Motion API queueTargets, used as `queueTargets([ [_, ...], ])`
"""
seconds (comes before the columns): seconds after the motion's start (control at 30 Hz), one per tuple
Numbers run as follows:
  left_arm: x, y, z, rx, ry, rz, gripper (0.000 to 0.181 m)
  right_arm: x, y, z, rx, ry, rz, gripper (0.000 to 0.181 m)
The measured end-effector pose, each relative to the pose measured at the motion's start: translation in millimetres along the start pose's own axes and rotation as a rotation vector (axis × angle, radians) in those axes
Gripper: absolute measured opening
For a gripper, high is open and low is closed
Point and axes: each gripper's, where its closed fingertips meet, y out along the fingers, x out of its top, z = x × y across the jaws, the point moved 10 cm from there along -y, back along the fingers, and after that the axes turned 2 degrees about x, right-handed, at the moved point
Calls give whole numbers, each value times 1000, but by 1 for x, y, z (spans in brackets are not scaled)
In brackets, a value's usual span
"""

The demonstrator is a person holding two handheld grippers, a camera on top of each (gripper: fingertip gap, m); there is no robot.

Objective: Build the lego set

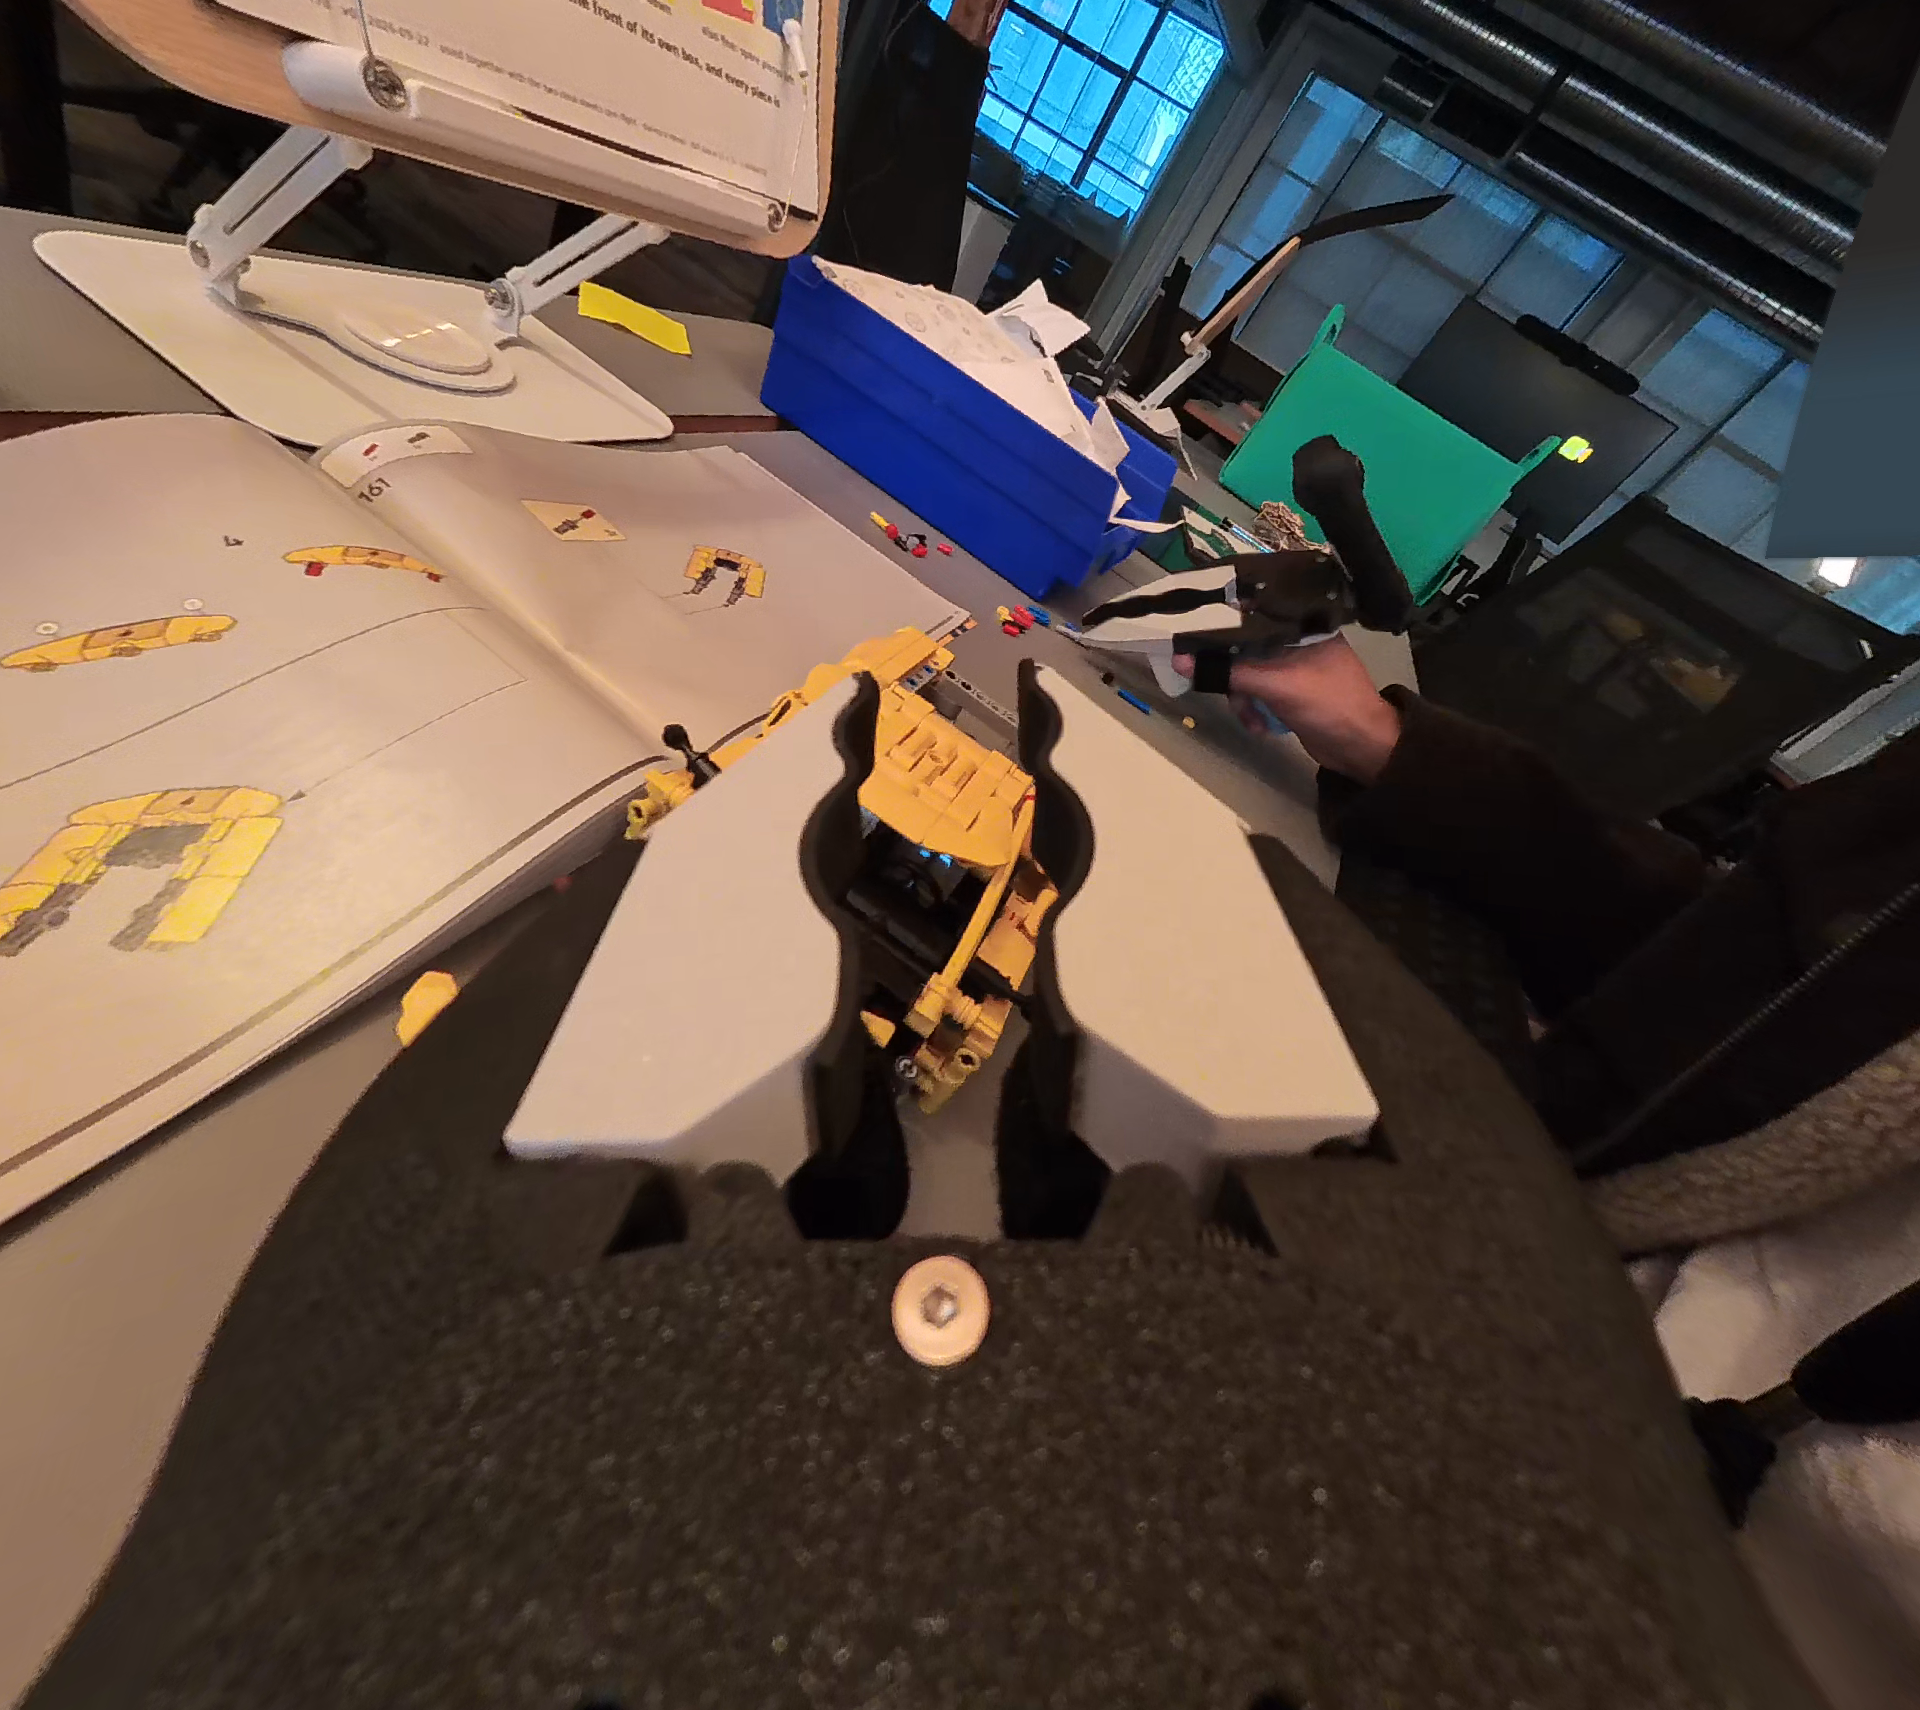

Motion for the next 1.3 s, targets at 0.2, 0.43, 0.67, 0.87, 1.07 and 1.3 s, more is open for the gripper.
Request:
queueTargets([
  [0.2,0,0,0,-7,-5,1,26,-4,7,-2,-19,-5,35,10],
  [0.43,0,0,0,-8,-10,-4,26,19,-17,23,154,-50,-67,6],
  [0.67,0,1,-1,-8,-1,2,26,44,-48,181,865,-294,-91,6],
  [0.87,0,0,-3,-24,-11,-4,26,32,-42,217,866,-409,-1,6],
  [1.07,0,0,-5,-28,-7,-4,26,26,-37,212,849,-421,22,8],
  [1.3,0,0,-4,-29,-12,-4,26,53,-32,112,653,-185,-101,24],
])
